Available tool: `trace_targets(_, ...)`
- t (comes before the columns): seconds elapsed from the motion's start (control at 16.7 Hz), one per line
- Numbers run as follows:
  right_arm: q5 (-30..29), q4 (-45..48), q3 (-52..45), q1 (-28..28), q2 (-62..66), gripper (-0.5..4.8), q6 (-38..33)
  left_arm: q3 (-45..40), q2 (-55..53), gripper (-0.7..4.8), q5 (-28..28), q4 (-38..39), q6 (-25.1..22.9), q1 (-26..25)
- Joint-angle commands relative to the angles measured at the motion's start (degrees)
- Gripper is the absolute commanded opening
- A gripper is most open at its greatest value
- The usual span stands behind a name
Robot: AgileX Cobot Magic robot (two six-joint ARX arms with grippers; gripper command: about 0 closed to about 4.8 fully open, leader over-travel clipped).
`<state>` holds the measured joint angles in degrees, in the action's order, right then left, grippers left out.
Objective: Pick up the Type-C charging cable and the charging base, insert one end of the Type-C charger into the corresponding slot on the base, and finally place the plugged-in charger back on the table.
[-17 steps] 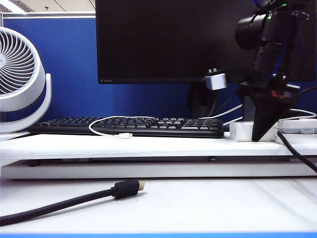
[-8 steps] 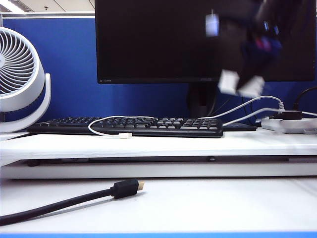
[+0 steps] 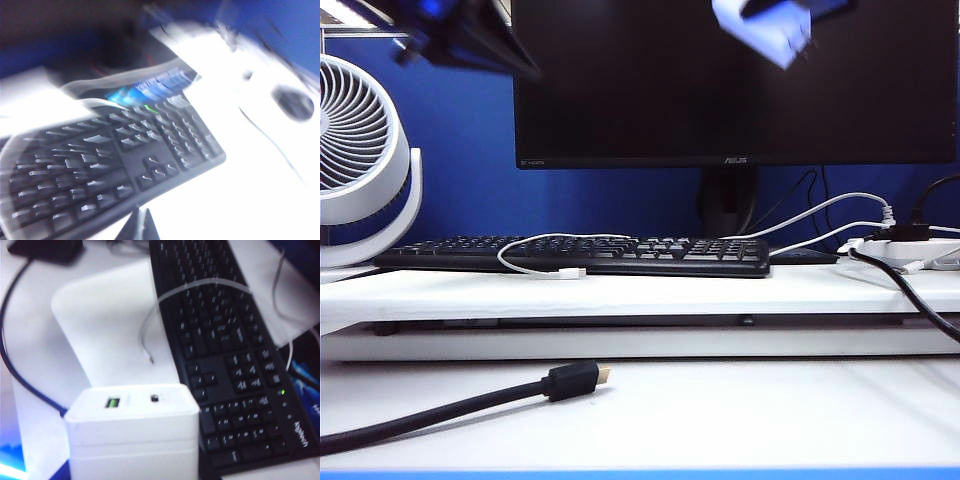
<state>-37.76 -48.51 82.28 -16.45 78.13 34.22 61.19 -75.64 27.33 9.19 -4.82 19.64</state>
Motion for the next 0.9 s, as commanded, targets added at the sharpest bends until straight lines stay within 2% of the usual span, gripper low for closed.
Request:
trace_targets(0.06,-4.8,9.9,0.2,0.0,-4.7,0.00,-6.0,6.0,-10.7,-0.05,-13.2,7.6,-13.1,7.9)
trace_targets(0.12,-4.8,12.3,0.2,0.0,-5.7,0.00,-7.9,7.3,-13.6,-0.04,-13.5,10.9,-16.6,7.9)
trace_targets(0.18,-5.0,13.4,0.2,0.0,-6.2,0.00,-8.9,8.0,-15.1,0.00,-13.8,12.2,-17.8,7.9)
trace_targets(0.24,-6.0,14.2,0.2,0.0,-6.8,0.00,-9.0,8.4,-16.8,1.02,-15.2,13.1,-19.5,7.8)
trace_targets(0.3,-6.8,14.2,0.2,0.0,-6.9,0.00,-9.3,8.4,-17.2,2.05,-15.9,13.7,-25.0,7.8)
trace_targets(0.36,-7.4,14.2,0.2,0.0,-7.0,0.00,-10.1,8.4,-17.3,2.54,-16.0,14.2,-28.8,7.8)
trace_targets(0.42,-7.4,14.2,0.2,0.0,-7.0,0.00,-11.8,8.4,-17.5,2.98,-16.0,15.2,-35.0,8.1)
trace_targets(0.54,-7.6,14.1,0.2,0.0,-7.0,0.00,-12.2,8.4,-17.6,2.97,-16.2,16.5,-39.4,8.2)
trace_targets(0.72,-7.6,14.1,0.2,0.0,-7.0,0.00,-12.2,8.4,-18.7,2.68,-15.9,17.1,-39.8,8.2)
trace_targets(0.9,-7.6,14.1,0.2,0.0,-7.0,0.00,-12.2,10.3,-22.3,2.68,-15.5,19.0,-40.6,8.2)
